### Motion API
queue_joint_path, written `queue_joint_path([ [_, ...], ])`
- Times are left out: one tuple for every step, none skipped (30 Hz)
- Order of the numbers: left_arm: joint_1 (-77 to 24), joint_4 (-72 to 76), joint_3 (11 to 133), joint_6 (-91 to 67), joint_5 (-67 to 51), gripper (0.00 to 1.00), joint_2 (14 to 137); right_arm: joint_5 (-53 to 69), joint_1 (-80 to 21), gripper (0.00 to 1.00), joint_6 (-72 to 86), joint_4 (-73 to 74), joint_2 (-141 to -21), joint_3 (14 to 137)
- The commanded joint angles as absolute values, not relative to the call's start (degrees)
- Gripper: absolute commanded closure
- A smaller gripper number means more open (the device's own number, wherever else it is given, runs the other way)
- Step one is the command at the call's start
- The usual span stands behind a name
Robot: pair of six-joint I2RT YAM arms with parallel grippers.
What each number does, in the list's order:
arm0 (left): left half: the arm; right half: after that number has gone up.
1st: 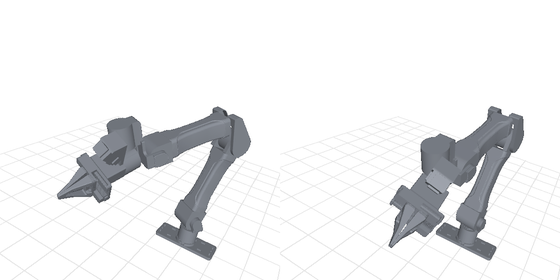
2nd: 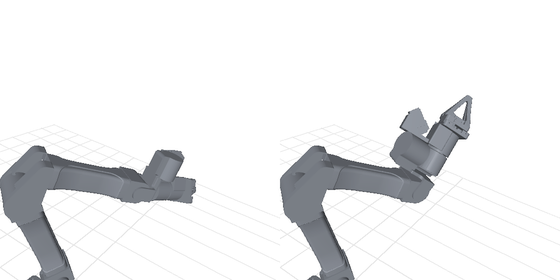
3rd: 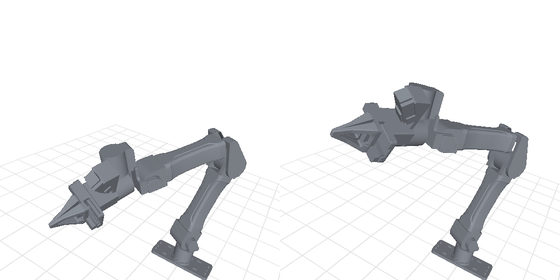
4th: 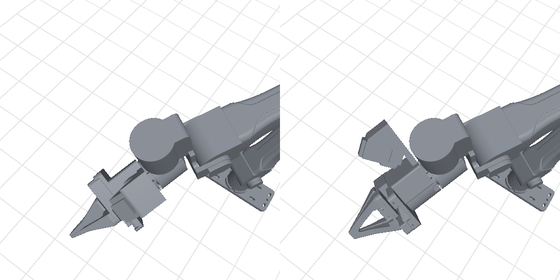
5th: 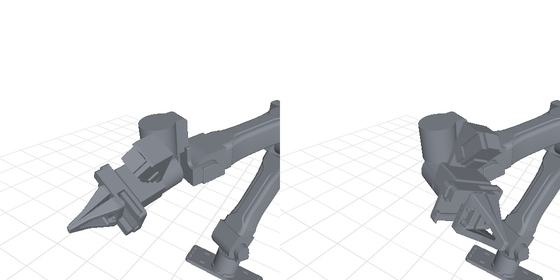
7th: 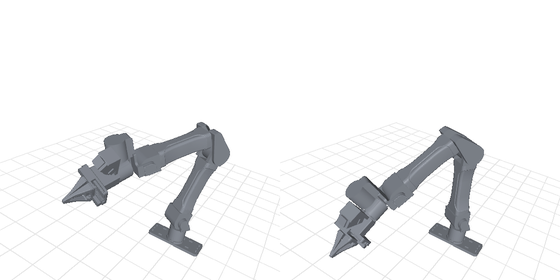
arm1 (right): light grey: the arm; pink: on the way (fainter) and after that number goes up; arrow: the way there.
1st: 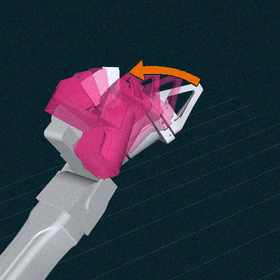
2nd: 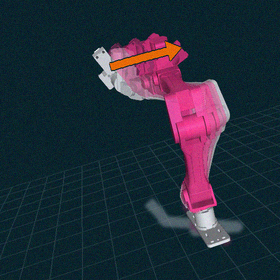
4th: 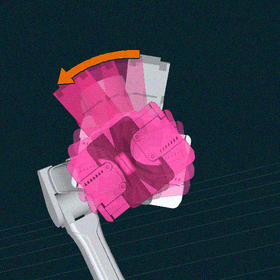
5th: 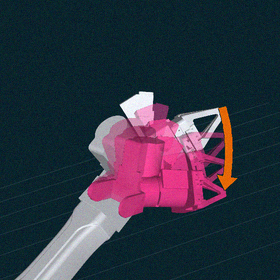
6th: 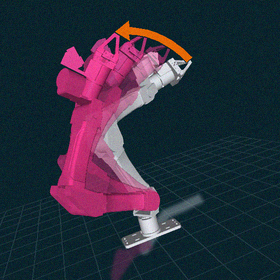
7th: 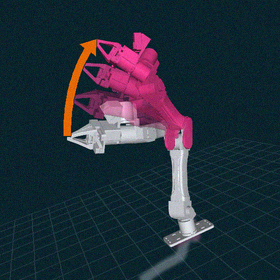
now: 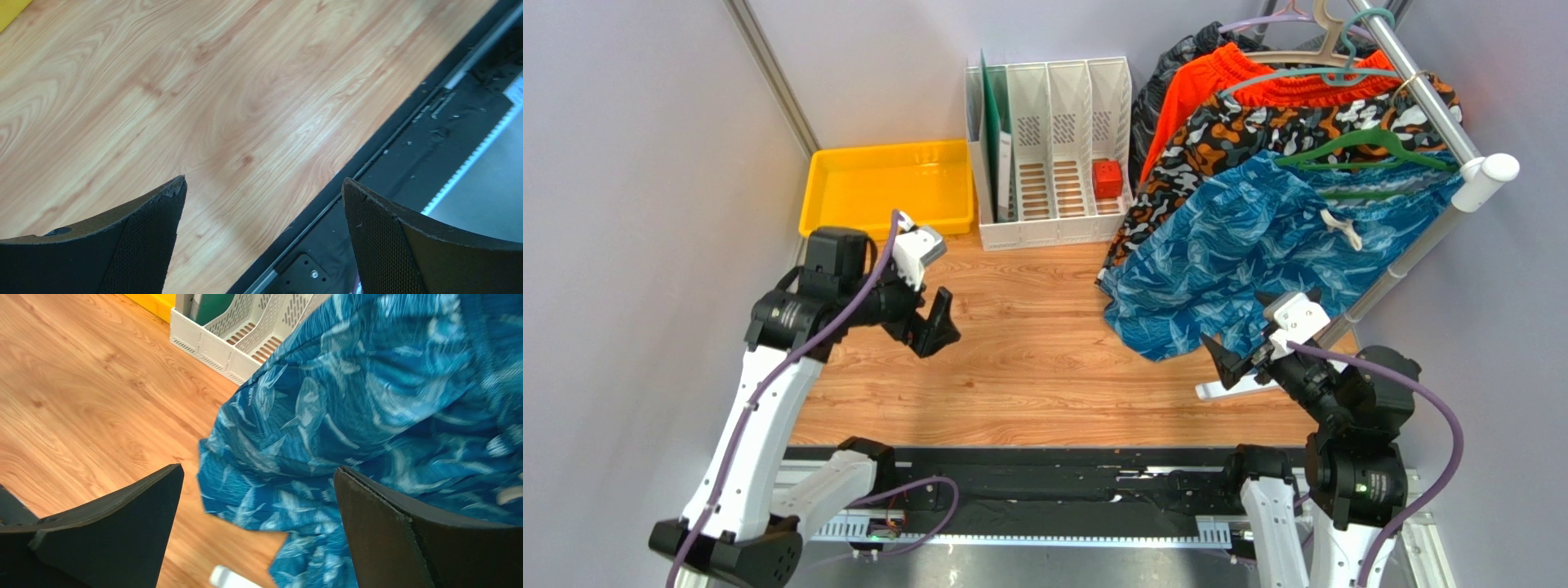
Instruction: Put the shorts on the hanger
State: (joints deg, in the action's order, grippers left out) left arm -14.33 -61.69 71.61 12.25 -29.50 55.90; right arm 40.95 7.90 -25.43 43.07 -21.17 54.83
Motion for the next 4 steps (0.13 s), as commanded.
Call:
queue_joint_path([
  [-12.7,-59.9,67.7,13.0,-22.8,0.01,50.0,37.8,7.7,0.0,-14.3,41.7,-20.0,52.9],
  [-12.4,-59.6,67.2,12.9,-21.9,0.01,48.7,37.6,7.7,0.0,-13.6,41.2,-20.4,52.7],
  [-12.0,-59.4,66.9,12.7,-19.5,0.01,48.3,37.2,7.7,0.0,-12.4,40.9,-20.7,52.6],
  [-11.3,-59.1,66.4,12.6,-18.4,0.01,47.7,37.2,7.7,0.0,-12.0,40.9,-21.7,52.6],
])
